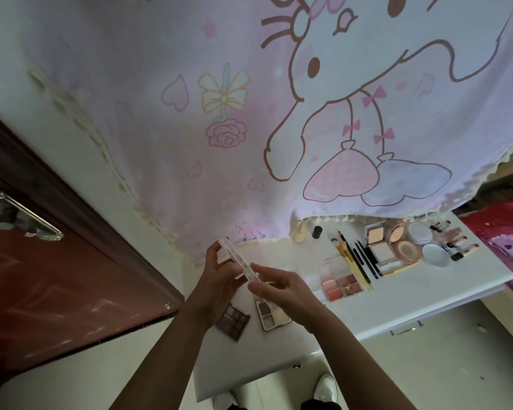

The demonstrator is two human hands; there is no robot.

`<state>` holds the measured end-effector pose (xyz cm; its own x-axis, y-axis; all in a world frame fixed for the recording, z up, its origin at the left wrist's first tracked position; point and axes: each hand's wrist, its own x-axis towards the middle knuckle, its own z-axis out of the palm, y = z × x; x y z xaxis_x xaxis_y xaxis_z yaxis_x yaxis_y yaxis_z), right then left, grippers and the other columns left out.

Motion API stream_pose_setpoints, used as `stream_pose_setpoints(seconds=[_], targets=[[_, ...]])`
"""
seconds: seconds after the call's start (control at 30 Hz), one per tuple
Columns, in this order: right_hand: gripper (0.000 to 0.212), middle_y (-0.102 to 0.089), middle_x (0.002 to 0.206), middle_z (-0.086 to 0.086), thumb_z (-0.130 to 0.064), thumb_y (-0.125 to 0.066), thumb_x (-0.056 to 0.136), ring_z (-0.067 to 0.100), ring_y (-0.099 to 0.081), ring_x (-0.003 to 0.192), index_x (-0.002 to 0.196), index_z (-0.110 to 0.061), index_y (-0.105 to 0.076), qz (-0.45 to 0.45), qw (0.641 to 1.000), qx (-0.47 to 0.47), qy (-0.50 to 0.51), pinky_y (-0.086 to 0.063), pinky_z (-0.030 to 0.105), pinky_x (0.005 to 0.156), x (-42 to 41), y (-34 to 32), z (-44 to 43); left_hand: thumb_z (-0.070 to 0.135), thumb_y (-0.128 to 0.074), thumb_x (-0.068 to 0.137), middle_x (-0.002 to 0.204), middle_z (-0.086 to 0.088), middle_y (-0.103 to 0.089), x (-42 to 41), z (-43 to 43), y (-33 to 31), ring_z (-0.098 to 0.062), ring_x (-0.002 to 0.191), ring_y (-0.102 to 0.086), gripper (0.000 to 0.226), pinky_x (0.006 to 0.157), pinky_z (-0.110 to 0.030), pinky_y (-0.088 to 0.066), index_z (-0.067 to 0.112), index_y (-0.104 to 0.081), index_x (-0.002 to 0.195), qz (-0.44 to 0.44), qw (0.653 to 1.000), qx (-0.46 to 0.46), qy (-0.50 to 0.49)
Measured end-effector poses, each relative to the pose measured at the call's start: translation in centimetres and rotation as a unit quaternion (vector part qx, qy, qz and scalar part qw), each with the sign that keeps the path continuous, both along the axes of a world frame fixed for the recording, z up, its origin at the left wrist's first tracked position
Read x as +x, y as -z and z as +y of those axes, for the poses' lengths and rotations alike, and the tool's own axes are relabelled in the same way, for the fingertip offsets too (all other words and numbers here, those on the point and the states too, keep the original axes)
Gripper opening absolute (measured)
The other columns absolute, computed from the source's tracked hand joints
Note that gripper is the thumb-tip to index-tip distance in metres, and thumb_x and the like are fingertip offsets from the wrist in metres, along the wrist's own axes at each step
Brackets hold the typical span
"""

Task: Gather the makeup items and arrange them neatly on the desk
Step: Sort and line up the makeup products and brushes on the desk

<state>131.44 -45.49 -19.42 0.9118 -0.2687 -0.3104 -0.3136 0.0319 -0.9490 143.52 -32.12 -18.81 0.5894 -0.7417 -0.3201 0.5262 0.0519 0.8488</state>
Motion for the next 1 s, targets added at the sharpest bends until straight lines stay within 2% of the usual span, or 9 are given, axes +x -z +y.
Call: stream_pose_setpoints(seconds=[0.13, 0.23, 0.33, 0.43, 0.53, 0.6, 0.7, 0.83, 1.0], targets=[[0.061, -0.068, 0.118, -0.007, -0.069, -0.067, 0.071, 0.014, -0.065, 0.111, 0.127, -0.047, -0.06, -0.004, 1.0, 0.0, -0.003, -0.055, 0.022, 0.08, -0.2, 0.1, -0.3, 0.017, -0.07, 0.066, 0.116, -0.017, -0.061, -0.2, -0.2, 0.2, -0.039, 0.104, -0.062, 0.076, 0.095, -0.051, -0.052, 0.028, -0.039, 0.134, 0.022, 0.999, 0.002, -0.025], [0.057, -0.071, 0.111, -0.008, -0.064, -0.064, 0.074, 0.01, -0.067, 0.103, 0.124, -0.036, -0.068, -0.012, 1.0, 0.023, 0.001, -0.055, 0.024, 0.08, -0.4, 0.1, -0.4, 0.008, -0.067, 0.084, 0.116, -0.02, -0.064, -0.3, -0.7, 0.3, -0.039, 0.102, -0.064, 0.056, 0.089, -0.048, -0.056, 0.023, -0.042, 0.131, 0.006, 0.997, 0.035, -0.071], [0.057, -0.072, 0.106, -0.011, -0.063, -0.063, 0.074, 0.008, -0.068, 0.099, 0.124, -0.036, -0.068, -0.012, 0.999, 0.031, -0.024, -0.057, 0.029, 0.082, -0.4, -0.2, -0.1, 0.009, -0.056, 0.095, 0.095, -0.006, -0.072, -0.2, -0.8, 0.1, -0.029, 0.098, -0.064, 0.033, 0.09, -0.051, -0.05, 0.017, -0.045, 0.125, 0.02, 0.99, 0.048, -0.128], [0.046, -0.072, 0.105, -0.016, -0.051, -0.064, 0.077, 0.007, -0.068, 0.099, 0.121, -0.035, -0.066, -0.012, 0.999, 0.031, -0.034, -0.056, 0.023, 0.077, -0.3, -0.4, -0.1, 0.01, -0.058, 0.094, 0.101, -0.004, -0.072, 0.8, -0.1, -0.2, -0.029, 0.104, -0.064, 0.04, 0.103, -0.056, -0.042, 0.014, -0.044, 0.131, 0.021, 0.993, 0.041, -0.112], [0.04, -0.068, 0.096, 0.016, -0.042, -0.065, 0.084, 0.035, -0.067, 0.092, 0.106, -0.009, -0.069, -0.01, 1.0, -0.016, 0.007, -0.058, 0.049, 0.081, -0.2, 0.1, -0.9, 0.004, -0.064, 0.084, 0.119, -0.016, -0.067, 2.1, 0.9, -0.3, -0.029, 0.106, -0.067, 0.048, 0.095, -0.046, -0.054, 0.007, -0.05, 0.13, 0.024, 0.991, 0.028, -0.129], [0.029, -0.073, 0.101, 0.007, -0.042, -0.064, 0.092, 0.026, -0.07, 0.096, 0.108, -0.019, -0.071, -0.015, 0.999, -0.045, -0.007, -0.058, 0.047, 0.087, -0.2, 0.1, -1.3, 0.006, -0.065, 0.081, 0.123, -0.021, -0.065, 2.6, 1.1, -0.6, -0.029, 0.109, -0.067, 0.049, 0.091, -0.038, -0.056, -0.001, -0.053, 0.128, 0.019, 0.992, 0.018, -0.121], [0.019, -0.073, 0.111, -0.006, -0.036, -0.059, 0.097, 0.013, -0.07, 0.104, 0.114, -0.03, -0.066, -0.029, 0.999, -0.015, -0.008, -0.058, 0.037, 0.089, 0.3, -0.6, -1.2, 0.014, -0.07, 0.08, 0.125, -0.02, -0.064, 2.9, 1.2, -1.0, -0.032, 0.116, -0.063, 0.055, 0.099, -0.044, -0.052, -0.001, -0.054, 0.13, -0.021, 0.997, 0.028, -0.075], [0.029, -0.07, 0.115, -0.011, -0.04, -0.063, 0.094, 0.014, -0.067, 0.107, 0.122, -0.032, -0.058, -0.038, 0.997, -0.05, 0.039, -0.059, 0.033, 0.088, 1.2, -0.1, -1.0, -0.001, -0.062, 0.088, 0.117, -0.017, -0.069, 2.1, 1.1, -1.3, -0.033, 0.111, -0.066, 0.039, 0.092, -0.046, -0.056, 0.005, -0.057, 0.126, -0.091, 0.993, 0.073, -0.029], [0.091, -0.057, 0.126, -0.015, -0.04, -0.081, 0.078, 0.009, -0.063, 0.11, 0.15, -0.043, -0.027, -0.057, 0.99, -0.078, 0.1, -0.06, 0.032, 0.084, 1.7, -0.3, -2.5, 0.009, -0.067, 0.088, 0.111, -0.004, -0.074, 2.6, 1.7, -2.3, -0.027, 0.104, -0.069, 0.029, 0.081, -0.036, -0.058, 0.017, -0.072, 0.115, -0.194, 0.975, 0.11, -0.006]])
